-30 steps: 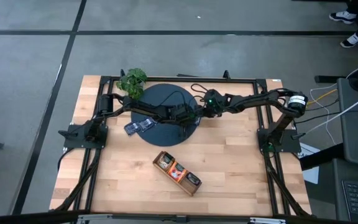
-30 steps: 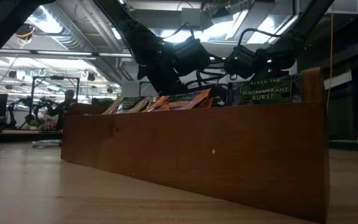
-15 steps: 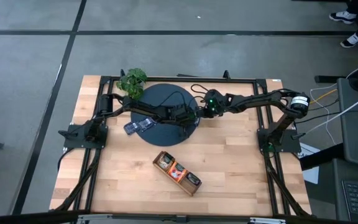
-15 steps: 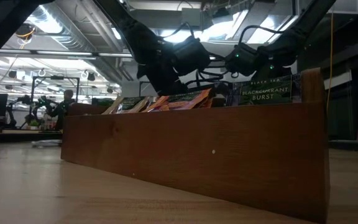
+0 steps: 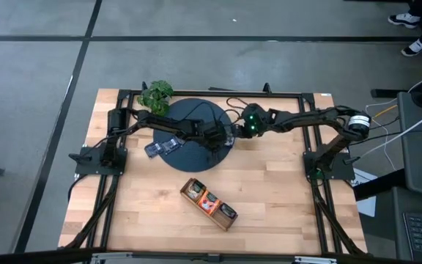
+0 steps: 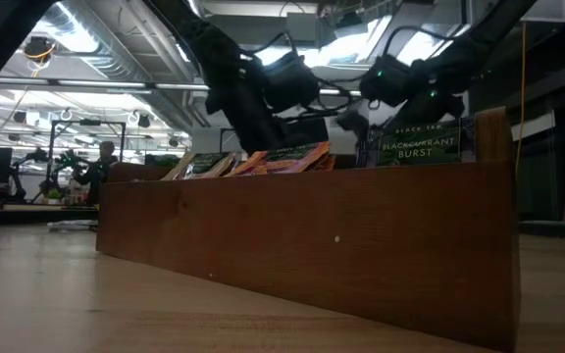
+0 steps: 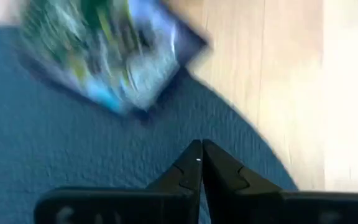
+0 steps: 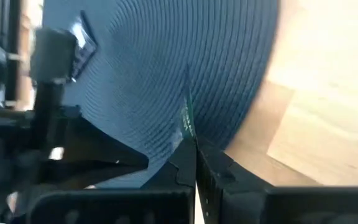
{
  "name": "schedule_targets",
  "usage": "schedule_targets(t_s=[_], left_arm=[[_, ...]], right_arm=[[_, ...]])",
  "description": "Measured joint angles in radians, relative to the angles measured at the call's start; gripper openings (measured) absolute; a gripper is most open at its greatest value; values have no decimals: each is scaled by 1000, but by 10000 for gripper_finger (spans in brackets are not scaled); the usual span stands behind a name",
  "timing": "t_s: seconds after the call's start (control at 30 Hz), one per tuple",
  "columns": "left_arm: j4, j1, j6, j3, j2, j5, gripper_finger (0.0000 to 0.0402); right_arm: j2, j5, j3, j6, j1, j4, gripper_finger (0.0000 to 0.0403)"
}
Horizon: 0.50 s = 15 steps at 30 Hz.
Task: Pick & Place Tea
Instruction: Put the violet tea bag into the right section of the wooden organizer
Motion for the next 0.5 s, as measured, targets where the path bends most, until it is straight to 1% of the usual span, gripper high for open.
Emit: schedule_targets(t_s=[0.13, 0.23, 0.4, 0.5], left_arm=[[-10, 0, -14, 0, -12, 9, 4], [5, 0, -19, 0, -17, 49, 7], [17, 1, -54, 0, -20, 108, 10], [32, 0, -68, 0, -21, 109, 10]], right_arm=[[-88, 24, 0, -1, 0, -69, 3], [-163, 66, 0, 1, 16, -147, 3], [-276, 141, 0, 41, 81, -268, 2], [-321, 183, 0, 89, 138, -302, 2]])
